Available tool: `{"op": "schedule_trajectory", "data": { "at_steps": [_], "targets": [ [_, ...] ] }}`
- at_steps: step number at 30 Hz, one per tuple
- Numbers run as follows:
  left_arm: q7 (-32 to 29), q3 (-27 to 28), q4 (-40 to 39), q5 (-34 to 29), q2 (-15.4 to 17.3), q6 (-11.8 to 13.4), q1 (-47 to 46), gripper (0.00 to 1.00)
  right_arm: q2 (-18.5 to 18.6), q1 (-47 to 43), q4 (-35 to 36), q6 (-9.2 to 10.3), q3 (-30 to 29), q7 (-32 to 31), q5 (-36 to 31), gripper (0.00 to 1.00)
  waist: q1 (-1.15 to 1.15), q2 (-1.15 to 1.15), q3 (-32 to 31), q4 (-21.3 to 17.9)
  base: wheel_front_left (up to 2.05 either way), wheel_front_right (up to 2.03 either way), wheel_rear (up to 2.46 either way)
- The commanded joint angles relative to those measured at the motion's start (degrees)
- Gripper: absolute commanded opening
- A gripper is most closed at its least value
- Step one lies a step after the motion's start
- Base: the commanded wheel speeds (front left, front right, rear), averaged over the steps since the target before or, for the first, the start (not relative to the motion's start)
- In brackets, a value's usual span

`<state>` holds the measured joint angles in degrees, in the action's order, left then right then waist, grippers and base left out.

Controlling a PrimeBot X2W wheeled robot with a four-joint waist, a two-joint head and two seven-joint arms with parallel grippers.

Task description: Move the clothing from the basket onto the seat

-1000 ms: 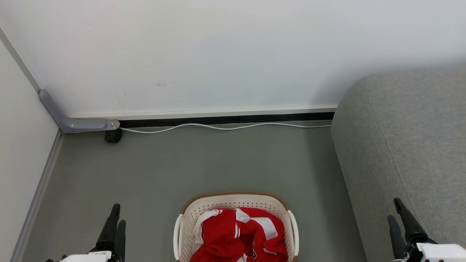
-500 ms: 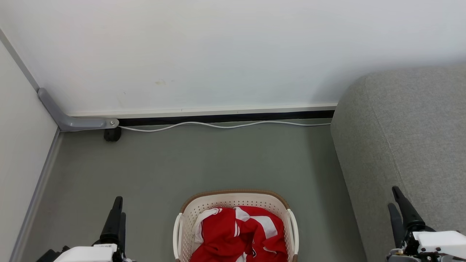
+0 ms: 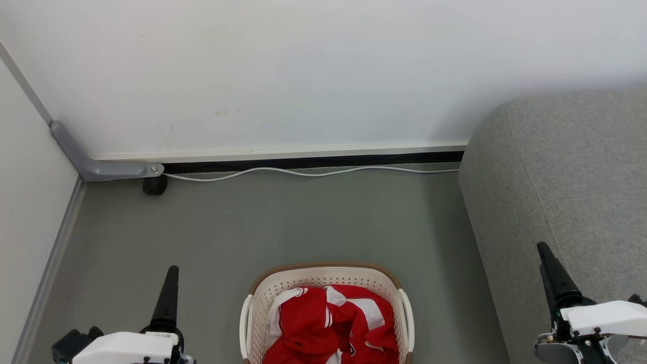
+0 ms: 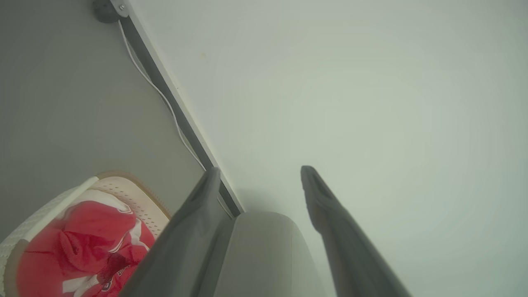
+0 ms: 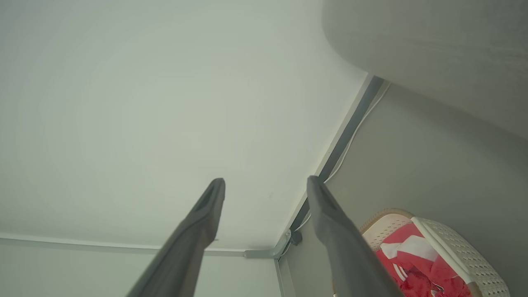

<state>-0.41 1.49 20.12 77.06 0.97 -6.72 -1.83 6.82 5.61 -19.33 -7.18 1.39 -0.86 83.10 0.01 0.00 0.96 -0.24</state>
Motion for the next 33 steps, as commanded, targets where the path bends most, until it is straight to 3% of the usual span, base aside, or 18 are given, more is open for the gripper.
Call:
{"op": "schedule_trajectory", "data": {
  "at_steps": [1,33],
  "targets": [
    [0.4,0.2,-1.7,-1.7,0.8,0.3,-3.7,1.00,1.5,2.9,1.6,-0.12,0.7,0.9,-1.3,1.00,0.00,0.00,0.0,0.0,0.00,0.00,0.00],
    [6.0,-5.7,-2.8,-32.2,1.2,7.3,-6.5,1.00,6.9,8.0,-0.8,-0.19,8.7,6.5,-25.5,1.00,-0.01,0.00,0.7,-0.1,0.00,0.00,0.00]
  ]
}}
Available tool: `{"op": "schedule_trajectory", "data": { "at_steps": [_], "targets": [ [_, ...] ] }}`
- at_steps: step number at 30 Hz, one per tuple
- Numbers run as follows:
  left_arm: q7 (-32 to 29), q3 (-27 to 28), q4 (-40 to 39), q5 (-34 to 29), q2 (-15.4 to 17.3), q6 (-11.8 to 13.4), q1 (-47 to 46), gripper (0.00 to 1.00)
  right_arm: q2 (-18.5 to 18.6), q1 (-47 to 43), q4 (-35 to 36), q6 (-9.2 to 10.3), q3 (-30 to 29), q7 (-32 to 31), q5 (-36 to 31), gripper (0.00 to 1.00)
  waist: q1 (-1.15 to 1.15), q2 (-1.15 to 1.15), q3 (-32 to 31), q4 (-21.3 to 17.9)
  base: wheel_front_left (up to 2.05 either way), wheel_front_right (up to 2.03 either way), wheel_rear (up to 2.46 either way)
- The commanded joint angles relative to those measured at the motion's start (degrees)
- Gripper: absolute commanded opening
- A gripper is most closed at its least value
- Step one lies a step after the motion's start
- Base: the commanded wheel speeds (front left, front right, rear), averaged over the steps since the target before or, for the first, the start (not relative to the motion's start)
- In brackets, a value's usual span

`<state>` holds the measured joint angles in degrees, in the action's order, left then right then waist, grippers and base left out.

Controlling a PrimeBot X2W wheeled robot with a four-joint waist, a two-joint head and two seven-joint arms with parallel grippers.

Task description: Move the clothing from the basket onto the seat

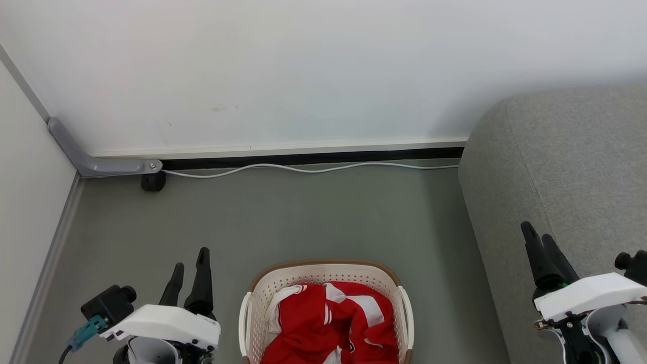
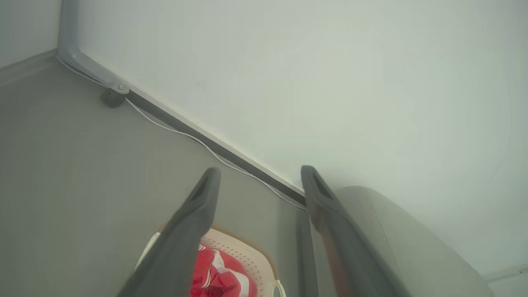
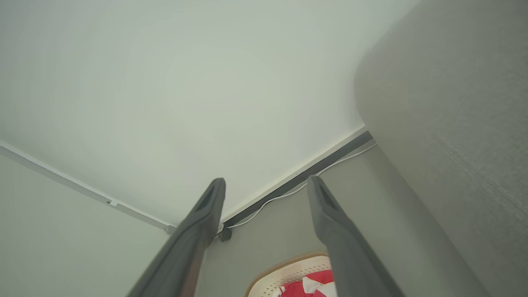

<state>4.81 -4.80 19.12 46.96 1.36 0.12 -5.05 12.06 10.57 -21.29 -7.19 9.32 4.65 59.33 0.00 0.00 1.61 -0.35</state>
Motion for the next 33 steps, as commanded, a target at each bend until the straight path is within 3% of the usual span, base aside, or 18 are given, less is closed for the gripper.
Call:
{"op": "schedule_trajectory", "data": {
  "at_steps": [1,33],
  "targets": [
    [1.0,0.5,-1.8,-2.9,0.8,0.7,-3.4,1.00,1.7,3.2,1.1,-0.18,0.9,1.1,-2.3,1.00,0.00,0.00,0.1,0.0,0.00,0.00,0.00],
    [6.2,-3.3,-2.1,-24.2,1.2,5.3,-5.4,1.00,6.5,7.9,-1.2,-0.25,7.4,6.4,-17.9,1.00,0.00,0.00,0.8,-0.2,0.00,0.00,0.00]
  ]
}}
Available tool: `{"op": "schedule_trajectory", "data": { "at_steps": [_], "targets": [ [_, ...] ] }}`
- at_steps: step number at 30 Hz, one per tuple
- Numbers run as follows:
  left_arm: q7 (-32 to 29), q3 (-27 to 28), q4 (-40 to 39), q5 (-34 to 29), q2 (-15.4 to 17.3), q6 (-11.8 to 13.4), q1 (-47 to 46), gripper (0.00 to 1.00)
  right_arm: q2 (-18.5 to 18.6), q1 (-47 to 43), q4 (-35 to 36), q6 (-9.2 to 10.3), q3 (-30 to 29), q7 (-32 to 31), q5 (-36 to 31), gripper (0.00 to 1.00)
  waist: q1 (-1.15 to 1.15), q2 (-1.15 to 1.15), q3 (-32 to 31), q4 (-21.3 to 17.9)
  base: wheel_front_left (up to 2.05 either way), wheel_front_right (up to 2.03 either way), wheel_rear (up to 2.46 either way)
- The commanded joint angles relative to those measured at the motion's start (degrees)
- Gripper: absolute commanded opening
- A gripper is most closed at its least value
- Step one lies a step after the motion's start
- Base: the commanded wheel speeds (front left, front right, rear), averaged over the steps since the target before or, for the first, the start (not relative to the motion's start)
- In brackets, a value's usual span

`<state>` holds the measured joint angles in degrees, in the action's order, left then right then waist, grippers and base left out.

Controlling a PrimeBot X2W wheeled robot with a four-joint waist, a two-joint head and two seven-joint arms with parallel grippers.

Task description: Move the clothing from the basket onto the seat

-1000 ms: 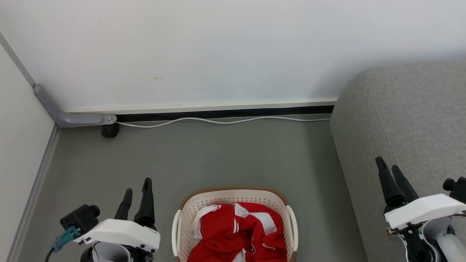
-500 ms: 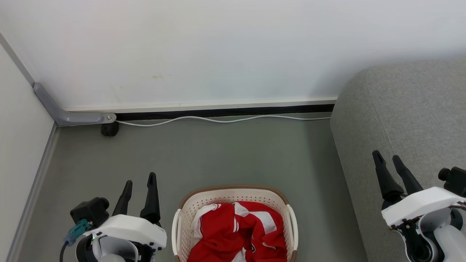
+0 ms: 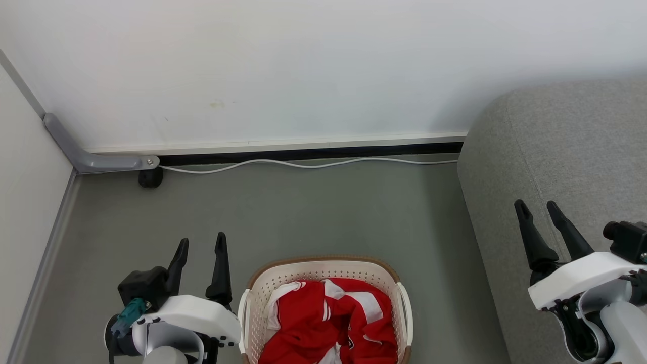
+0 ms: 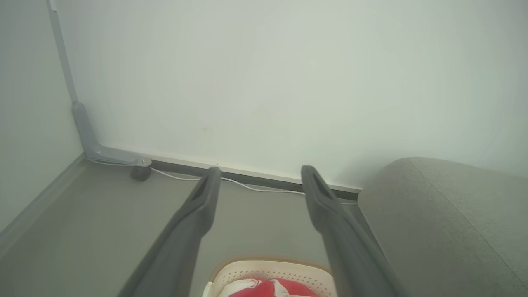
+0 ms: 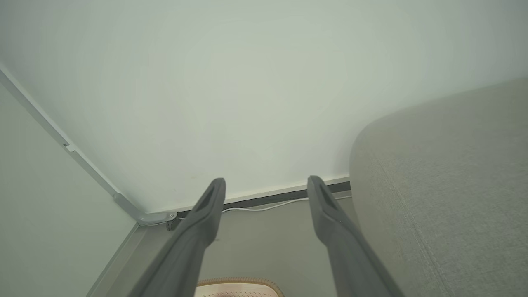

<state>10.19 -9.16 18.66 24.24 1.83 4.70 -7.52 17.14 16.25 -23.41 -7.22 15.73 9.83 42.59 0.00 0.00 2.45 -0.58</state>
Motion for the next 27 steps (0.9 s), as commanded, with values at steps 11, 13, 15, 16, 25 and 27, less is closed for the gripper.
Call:
{"op": "schedule_trajectory", "data": {
  "at_steps": [11,13,15,16,25,27],
  "targets": [
    [2.7,0.1,-1.6,-8.7,0.9,2.5,-3.8,1.00,3.0,3.8,0.3,-0.24,2.6,3.0,-6.5,1.00,0.00,0.00,0.4,-0.2,0.00,0.00,0.00],
    [3.0,-0.1,-1.5,-10.0,0.9,2.8,-4.0,1.00,3.3,4.1,0.1,-0.24,2.9,3.4,-7.4,1.00,0.00,0.00,0.4,-0.2,0.00,0.00,0.00],
    [3.3,-0.3,-1.5,-11.2,0.9,3.0,-4.1,1.00,3.6,4.3,-0.1,-0.25,3.1,3.7,-8.4,1.00,0.00,0.00,0.3,-0.2,0.00,0.00,0.00],
    [3.3,-0.3,-1.5,-11.2,0.9,3.0,-4.1,1.00,3.6,4.3,-0.1,-0.25,3.1,3.7,-8.4,1.00,0.00,0.00,0.3,-0.2,0.00,0.00,0.00],
    [4.8,-0.3,-1.3,-14.6,1.0,4.4,-4.2,1.00,4.2,5.0,-1.1,-0.26,2.2,5.2,-12.8,1.00,0.00,0.00,0.2,-0.4,0.00,0.00,0.00],
    [4.8,-0.2,-1.3,-14.5,1.0,4.5,-4.2,1.00,4.0,4.8,-1.2,-0.26,1.4,5.2,-13.0,1.00,0.00,0.00,0.2,-0.4,0.00,0.00,0.00]
  ]
}}
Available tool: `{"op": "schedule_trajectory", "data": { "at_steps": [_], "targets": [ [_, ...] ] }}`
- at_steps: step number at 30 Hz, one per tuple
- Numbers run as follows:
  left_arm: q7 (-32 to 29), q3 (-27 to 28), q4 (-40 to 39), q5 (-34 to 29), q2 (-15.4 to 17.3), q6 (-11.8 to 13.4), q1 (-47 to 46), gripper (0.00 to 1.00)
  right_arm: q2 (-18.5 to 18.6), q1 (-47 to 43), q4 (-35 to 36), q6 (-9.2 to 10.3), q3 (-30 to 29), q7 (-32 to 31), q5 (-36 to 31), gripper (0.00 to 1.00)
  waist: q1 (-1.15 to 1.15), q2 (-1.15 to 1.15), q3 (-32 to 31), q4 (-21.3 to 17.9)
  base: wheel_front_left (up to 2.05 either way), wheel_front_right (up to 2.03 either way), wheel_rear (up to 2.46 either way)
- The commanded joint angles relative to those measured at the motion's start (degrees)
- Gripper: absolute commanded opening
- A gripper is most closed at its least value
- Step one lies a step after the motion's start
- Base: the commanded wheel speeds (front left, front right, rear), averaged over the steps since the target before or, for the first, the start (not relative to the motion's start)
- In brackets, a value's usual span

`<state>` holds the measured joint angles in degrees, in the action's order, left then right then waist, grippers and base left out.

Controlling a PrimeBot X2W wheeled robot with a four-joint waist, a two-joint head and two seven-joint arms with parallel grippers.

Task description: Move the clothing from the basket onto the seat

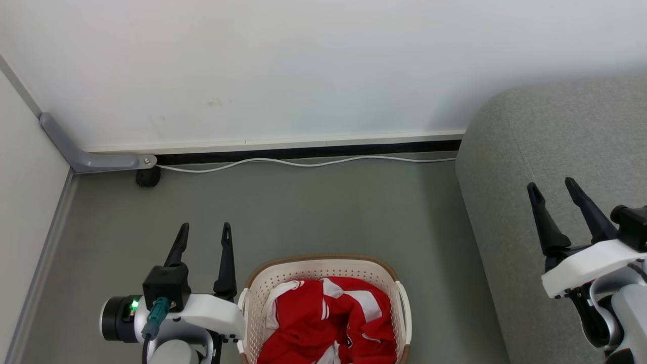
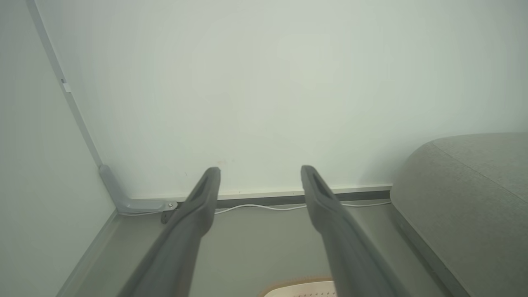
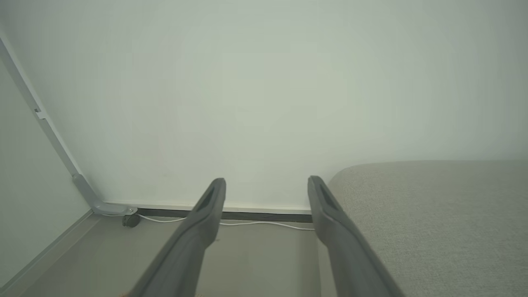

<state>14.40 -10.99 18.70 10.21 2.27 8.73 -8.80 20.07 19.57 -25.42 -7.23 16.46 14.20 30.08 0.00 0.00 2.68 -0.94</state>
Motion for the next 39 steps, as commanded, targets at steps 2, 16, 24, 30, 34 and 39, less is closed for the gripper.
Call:
{"op": "schedule_trajectory", "data": {
  "at_steps": [2,16,24,30,34,39],
  "targets": [
    [0.6,1.6,-1.3,-0.1,0.6,0.7,-2.9,1.00,0.9,1.4,0.7,-0.25,-0.3,0.8,-0.7,1.00,0.00,0.00,0.1,0.0,0.00,0.00,0.00],
    [0.6,1.5,-1.3,0.8,0.6,1.5,-3.0,1.00,0.4,1.0,1.5,-0.25,-2.6,0.8,-1.5,1.00,0.00,0.00,1.3,0.1,0.00,0.00,0.00],
    [0.6,-2.7,-2.5,2.6,0.6,3.9,-3.5,1.00,2.1,1.8,6.1,-0.25,-4.4,0.8,-0.4,1.00,0.00,0.00,6.6,-0.1,0.00,0.00,0.00],
    [0.6,-8.0,-3.3,4.6,0.6,7.6,-5.3,1.00,4.3,3.0,11.6,-0.25,-6.1,0.8,1.1,1.00,0.00,0.00,13.2,-0.6,0.00,0.00,0.00],
    [0.6,-10.9,-3.7,5.7,0.6,9.7,-6.7,1.00,5.4,3.7,14.6,-0.25,-7.2,0.8,2.1,1.00,0.00,0.00,16.9,-0.9,0.00,0.00,0.00],
    [0.6,-15.3,-3.6,7.6,0.6,13.2,-9.5,1.00,7.1,5.3,18.5,-0.25,-8.3,0.8,4.6,1.00,0.00,0.00,23.1,-1.8,0.00,0.00,0.00]
  ]
}}
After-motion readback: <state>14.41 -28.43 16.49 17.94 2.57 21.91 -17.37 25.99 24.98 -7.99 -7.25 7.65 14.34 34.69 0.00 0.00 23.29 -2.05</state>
